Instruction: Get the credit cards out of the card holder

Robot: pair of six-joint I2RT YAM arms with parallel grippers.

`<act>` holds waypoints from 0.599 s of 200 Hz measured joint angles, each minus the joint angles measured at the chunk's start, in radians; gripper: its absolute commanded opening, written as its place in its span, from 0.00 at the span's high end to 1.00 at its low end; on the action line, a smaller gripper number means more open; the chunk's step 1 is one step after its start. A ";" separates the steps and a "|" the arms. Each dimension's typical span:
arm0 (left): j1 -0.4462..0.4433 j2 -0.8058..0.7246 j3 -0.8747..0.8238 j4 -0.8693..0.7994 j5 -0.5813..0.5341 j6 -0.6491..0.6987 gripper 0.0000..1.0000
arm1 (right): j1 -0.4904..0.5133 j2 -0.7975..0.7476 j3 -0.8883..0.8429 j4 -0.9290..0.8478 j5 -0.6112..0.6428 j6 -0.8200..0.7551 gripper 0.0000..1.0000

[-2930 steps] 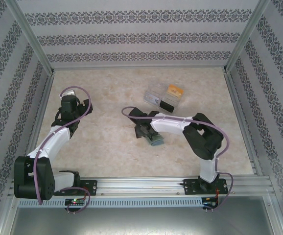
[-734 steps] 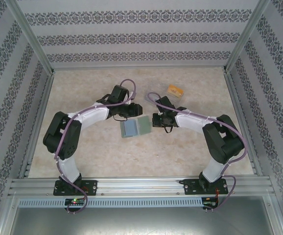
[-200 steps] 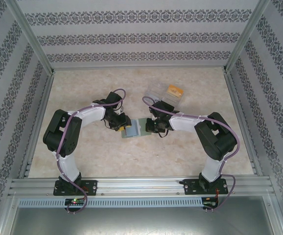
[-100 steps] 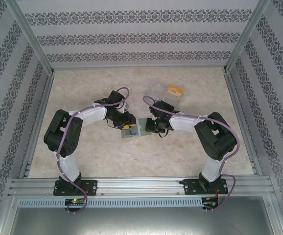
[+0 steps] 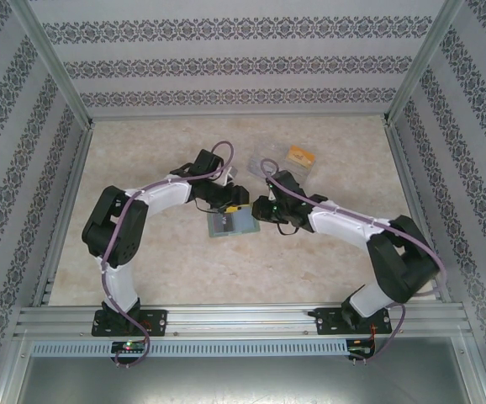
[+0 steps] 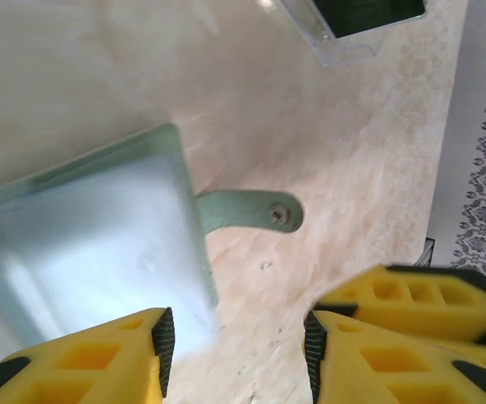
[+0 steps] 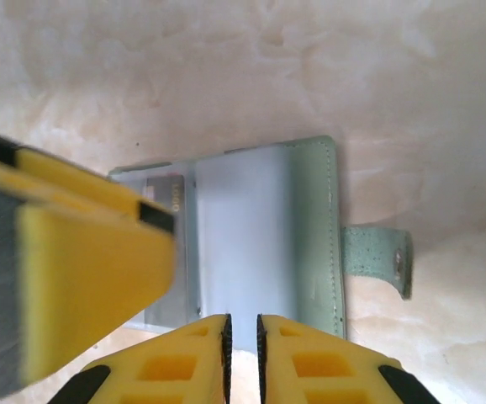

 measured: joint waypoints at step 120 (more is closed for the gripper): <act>0.042 -0.119 -0.069 -0.010 -0.161 -0.041 0.57 | 0.058 0.113 0.108 -0.039 -0.036 0.000 0.81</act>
